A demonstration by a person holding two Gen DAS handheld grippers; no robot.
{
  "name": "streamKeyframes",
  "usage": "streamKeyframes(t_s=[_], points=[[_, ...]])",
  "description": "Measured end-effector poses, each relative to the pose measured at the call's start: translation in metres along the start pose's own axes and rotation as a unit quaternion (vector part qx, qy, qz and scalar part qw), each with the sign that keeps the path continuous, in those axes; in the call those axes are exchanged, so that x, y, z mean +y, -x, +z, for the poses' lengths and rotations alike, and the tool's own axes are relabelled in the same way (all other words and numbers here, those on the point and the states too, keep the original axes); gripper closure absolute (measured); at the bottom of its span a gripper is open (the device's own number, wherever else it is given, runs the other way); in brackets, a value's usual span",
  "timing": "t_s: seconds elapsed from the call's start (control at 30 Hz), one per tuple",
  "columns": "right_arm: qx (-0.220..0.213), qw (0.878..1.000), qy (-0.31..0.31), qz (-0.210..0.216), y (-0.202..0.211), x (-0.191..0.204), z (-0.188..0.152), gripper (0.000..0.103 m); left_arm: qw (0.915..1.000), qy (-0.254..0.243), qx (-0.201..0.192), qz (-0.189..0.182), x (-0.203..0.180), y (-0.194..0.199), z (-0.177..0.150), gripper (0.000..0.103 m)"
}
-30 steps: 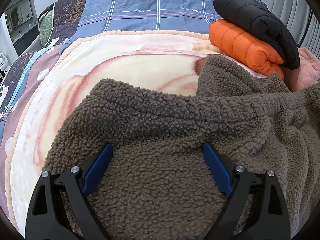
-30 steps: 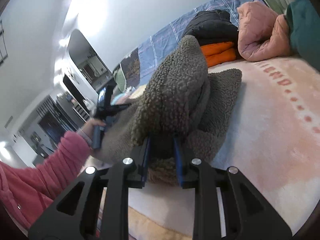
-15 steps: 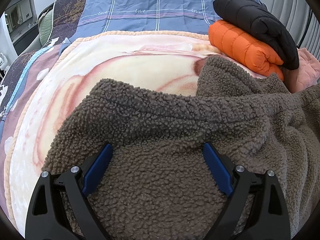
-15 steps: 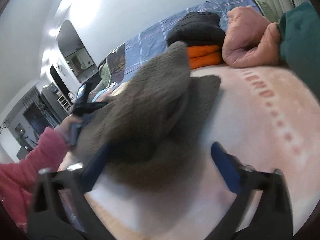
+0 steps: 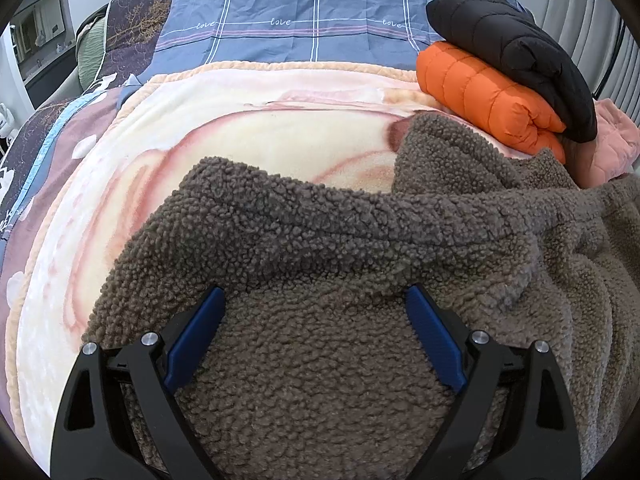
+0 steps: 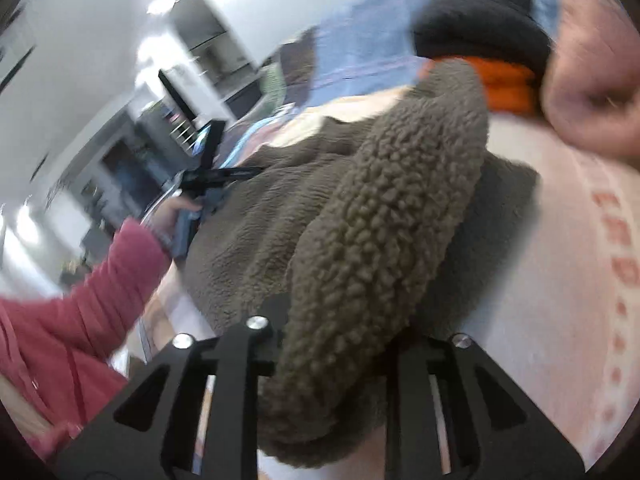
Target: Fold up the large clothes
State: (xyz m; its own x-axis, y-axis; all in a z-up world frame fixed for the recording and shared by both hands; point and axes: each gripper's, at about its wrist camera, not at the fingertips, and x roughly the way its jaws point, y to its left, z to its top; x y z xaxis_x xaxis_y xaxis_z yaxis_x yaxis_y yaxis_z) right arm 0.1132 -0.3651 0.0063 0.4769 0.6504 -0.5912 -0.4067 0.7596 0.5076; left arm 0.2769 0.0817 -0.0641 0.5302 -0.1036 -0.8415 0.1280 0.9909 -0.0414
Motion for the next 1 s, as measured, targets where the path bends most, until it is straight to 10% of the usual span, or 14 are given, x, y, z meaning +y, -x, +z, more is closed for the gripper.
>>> streamKeyframes(t_s=[0.27, 0.57, 0.7, 0.77, 0.87, 1.0], points=[[0.0, 0.984, -0.137, -0.113, 0.042, -0.067, -0.055, 0.085, 1.0, -0.005, 0.0, -0.005, -0.004, -0.001, 0.001, 0.01], [-0.123, 0.976, -0.039, -0.173, 0.086, 0.027, -0.014, 0.082, 0.9999, 0.0, -0.002, -0.011, 0.0, 0.0, 0.0, 0.01], [-0.087, 0.964, 0.0, -0.251, 0.025, 0.046, -0.006, 0.076, 0.9999, 0.0, -0.002, -0.012, 0.0, 0.0, 0.0, 0.01], [0.01, 0.947, -0.041, -0.319, -0.032, 0.007, -0.014, 0.065, 0.9999, 0.002, -0.003, -0.015, 0.0, 0.0, 0.0, 0.01], [-0.013, 0.956, -0.148, -0.255, -0.02, -0.017, -0.013, 0.066, 0.9999, 0.001, -0.006, -0.015, 0.001, 0.001, -0.001, 0.01], [-0.083, 0.944, -0.078, -0.31, 0.015, 0.039, 0.025, 0.062, 0.9999, 0.001, -0.005, -0.015, 0.002, 0.001, -0.001, 0.01]])
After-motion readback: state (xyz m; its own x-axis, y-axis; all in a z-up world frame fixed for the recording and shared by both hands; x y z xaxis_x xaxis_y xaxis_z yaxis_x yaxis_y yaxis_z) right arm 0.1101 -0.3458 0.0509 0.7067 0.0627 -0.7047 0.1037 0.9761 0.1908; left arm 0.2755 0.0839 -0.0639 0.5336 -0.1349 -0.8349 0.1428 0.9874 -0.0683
